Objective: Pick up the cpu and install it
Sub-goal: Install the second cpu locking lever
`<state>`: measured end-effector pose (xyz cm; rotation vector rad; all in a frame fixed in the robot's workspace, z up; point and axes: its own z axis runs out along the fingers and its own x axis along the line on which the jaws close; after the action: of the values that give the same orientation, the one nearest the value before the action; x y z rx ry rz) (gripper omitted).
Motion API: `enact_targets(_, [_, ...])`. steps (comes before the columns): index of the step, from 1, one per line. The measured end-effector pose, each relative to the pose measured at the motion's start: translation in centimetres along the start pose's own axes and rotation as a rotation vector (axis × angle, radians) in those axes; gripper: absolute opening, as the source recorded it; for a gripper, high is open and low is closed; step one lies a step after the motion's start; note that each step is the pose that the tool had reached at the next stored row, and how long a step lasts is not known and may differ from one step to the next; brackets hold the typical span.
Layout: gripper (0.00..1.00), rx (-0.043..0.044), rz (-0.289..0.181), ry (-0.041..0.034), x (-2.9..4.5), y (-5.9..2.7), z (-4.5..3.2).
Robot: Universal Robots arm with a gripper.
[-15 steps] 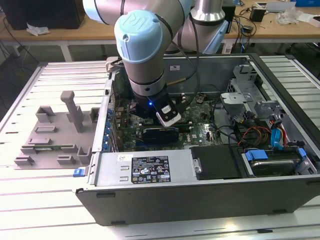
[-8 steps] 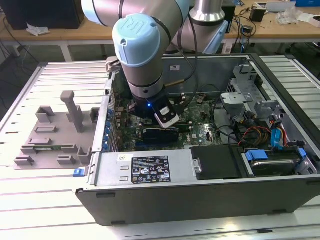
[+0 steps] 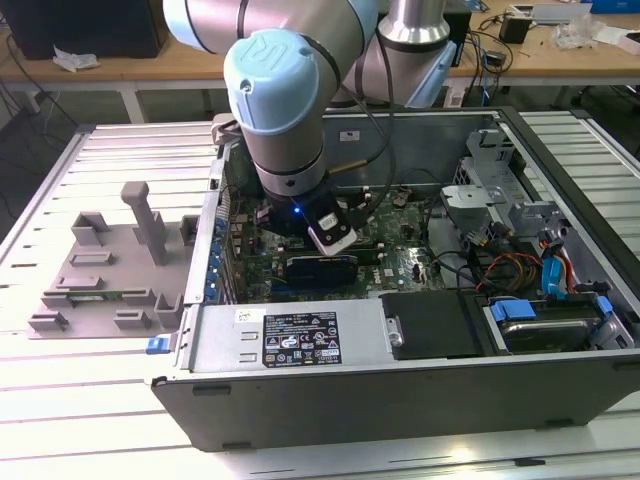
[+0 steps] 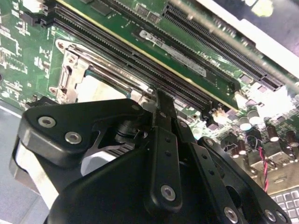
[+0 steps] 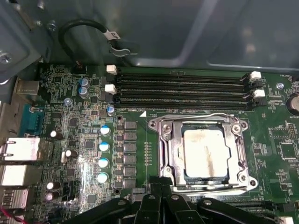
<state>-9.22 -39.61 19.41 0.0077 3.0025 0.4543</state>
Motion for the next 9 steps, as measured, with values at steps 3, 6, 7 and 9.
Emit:
enact_targets(3, [0.11, 0.0, 0.0, 0.0001, 0.01, 0.07, 0.04])
enact_targets(6, [0.11, 0.0002, 0.0, 0.0, 0.01, 0.08, 0.03])
enact_targets(7, [0.11, 0.0002, 0.0, 0.0, 0.01, 0.07, 0.03])
enact_targets(9, [0.11, 0.001, 0.0, 0.0001, 0.0, 0.11, -0.07])
